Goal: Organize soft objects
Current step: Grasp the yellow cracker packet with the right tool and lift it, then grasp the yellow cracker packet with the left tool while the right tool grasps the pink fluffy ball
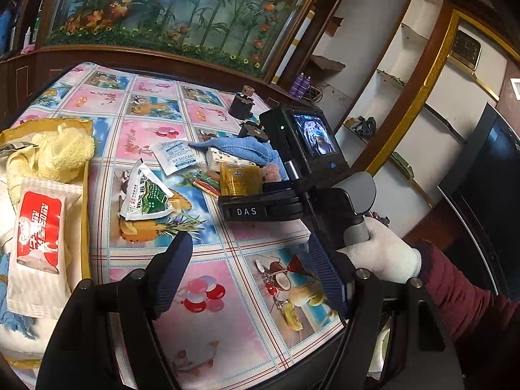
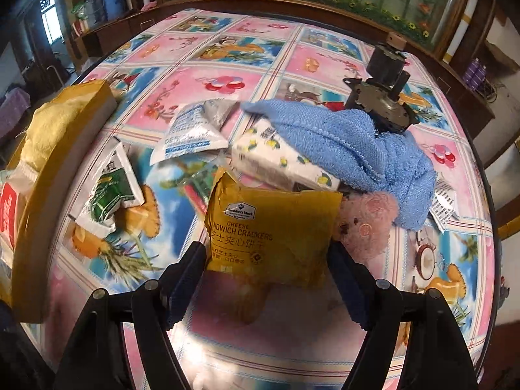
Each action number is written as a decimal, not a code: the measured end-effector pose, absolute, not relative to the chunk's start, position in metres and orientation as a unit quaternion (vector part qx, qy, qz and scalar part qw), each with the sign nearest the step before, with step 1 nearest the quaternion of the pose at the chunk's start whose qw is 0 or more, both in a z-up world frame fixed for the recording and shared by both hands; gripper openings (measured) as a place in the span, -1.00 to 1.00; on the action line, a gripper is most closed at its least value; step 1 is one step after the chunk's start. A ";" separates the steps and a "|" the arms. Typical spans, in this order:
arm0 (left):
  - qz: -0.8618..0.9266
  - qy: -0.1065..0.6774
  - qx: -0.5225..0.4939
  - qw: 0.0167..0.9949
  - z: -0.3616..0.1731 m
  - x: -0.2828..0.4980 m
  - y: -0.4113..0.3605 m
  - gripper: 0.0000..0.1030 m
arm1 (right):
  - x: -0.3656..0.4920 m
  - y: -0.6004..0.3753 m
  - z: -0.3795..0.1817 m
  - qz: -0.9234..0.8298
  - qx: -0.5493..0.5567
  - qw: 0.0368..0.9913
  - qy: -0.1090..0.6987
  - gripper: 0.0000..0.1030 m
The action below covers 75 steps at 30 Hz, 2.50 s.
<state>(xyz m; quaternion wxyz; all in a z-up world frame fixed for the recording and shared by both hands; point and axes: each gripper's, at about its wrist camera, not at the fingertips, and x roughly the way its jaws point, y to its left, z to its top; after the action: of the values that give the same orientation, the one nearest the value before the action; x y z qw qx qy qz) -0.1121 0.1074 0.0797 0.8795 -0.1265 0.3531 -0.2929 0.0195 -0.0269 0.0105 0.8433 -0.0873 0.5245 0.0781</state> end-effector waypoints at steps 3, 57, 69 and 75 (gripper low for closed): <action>-0.295 0.354 -0.128 0.878 0.079 -0.113 0.108 0.43 | 0.012 -0.026 0.005 0.105 -0.066 0.829 0.545 0.52; -0.182 0.398 -0.204 0.876 0.117 -0.064 0.156 0.60 | 0.026 -0.192 0.083 0.111 0.089 0.858 0.493 0.33; -0.299 0.433 0.030 0.850 0.044 -0.047 0.013 0.60 | 0.047 -0.152 0.029 0.174 0.168 0.811 0.533 0.34; -0.287 0.434 0.109 0.847 0.024 -0.028 -0.028 0.59 | 0.057 -0.135 0.022 0.185 0.157 0.809 0.536 0.25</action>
<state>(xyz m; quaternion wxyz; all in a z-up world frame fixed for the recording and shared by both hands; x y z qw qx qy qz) -0.0281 -0.0284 0.0238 0.8469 0.1085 0.4343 -0.2869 0.0573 -0.1349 0.0221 0.8088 0.1565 0.5358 0.1849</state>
